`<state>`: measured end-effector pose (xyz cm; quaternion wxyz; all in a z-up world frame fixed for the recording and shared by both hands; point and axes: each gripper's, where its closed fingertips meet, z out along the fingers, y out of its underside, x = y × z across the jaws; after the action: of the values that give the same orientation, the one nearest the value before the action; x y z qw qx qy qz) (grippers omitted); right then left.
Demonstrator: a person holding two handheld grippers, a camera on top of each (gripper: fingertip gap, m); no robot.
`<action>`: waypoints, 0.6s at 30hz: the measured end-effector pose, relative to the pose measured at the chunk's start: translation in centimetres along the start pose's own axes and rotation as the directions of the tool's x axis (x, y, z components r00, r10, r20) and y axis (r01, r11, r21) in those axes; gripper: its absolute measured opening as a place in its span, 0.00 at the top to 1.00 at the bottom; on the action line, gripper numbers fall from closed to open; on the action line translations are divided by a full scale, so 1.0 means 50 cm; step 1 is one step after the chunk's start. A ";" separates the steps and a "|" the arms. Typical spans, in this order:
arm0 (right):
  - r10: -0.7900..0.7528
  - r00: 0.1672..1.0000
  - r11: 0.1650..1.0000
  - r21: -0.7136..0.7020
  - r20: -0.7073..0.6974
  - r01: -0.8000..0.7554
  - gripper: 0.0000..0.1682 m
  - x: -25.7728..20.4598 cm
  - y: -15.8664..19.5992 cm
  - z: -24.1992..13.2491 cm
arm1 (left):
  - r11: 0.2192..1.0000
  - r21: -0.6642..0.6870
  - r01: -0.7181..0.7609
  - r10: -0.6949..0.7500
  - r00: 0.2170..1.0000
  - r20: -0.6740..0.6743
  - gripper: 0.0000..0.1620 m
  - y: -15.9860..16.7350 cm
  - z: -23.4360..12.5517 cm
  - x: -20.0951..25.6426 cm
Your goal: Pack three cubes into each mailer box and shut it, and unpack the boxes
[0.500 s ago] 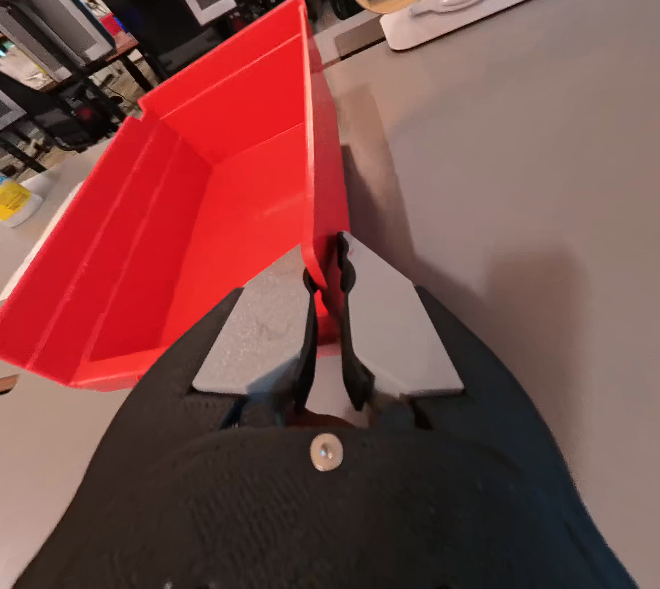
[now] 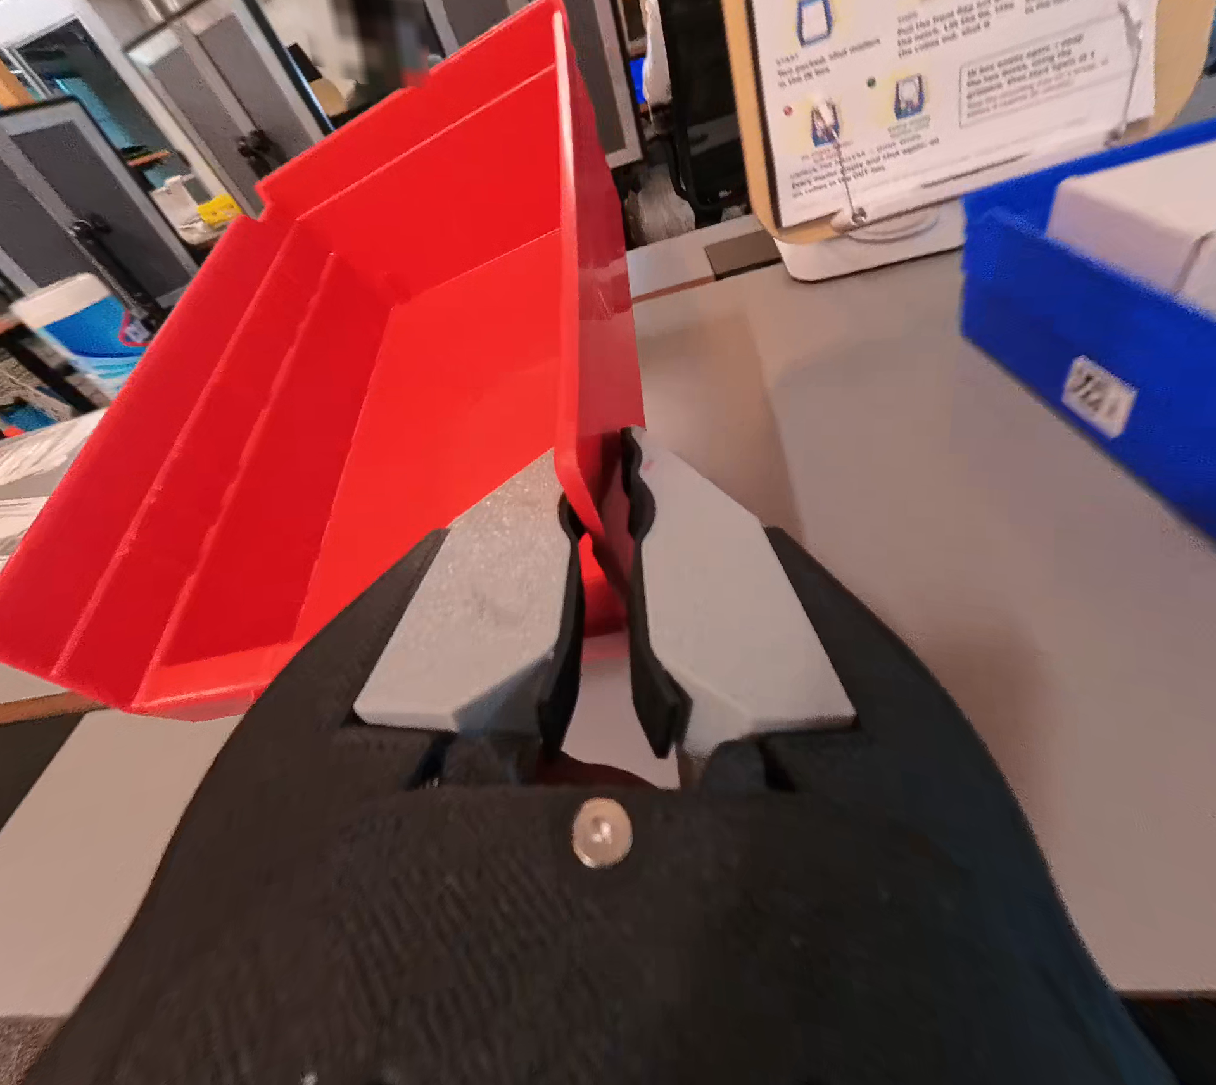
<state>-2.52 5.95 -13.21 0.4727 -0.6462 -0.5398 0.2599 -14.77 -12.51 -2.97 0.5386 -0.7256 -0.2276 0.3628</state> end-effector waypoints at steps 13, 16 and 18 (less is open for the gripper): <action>-0.098 0.958 0.995 0.029 0.271 0.094 0.77 -0.531 -0.182 0.157 | 0.996 0.079 0.043 -0.057 0.979 0.195 0.98 -0.031 -0.127 -0.182; -0.073 0.929 0.997 0.023 0.363 0.070 0.77 -0.618 -0.223 0.169 | 0.992 0.123 0.033 -0.060 0.973 0.224 0.98 -0.050 -0.160 -0.200; -0.099 0.910 0.994 0.085 0.402 0.070 0.78 -0.636 -0.260 0.130 | 0.989 0.148 0.025 -0.059 0.970 0.234 0.98 -0.061 -0.180 -0.205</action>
<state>-22.88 -22.29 -9.88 0.3832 -0.5378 -0.6442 0.3858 -14.15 -24.48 4.22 0.5658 -0.6313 -0.2791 0.4510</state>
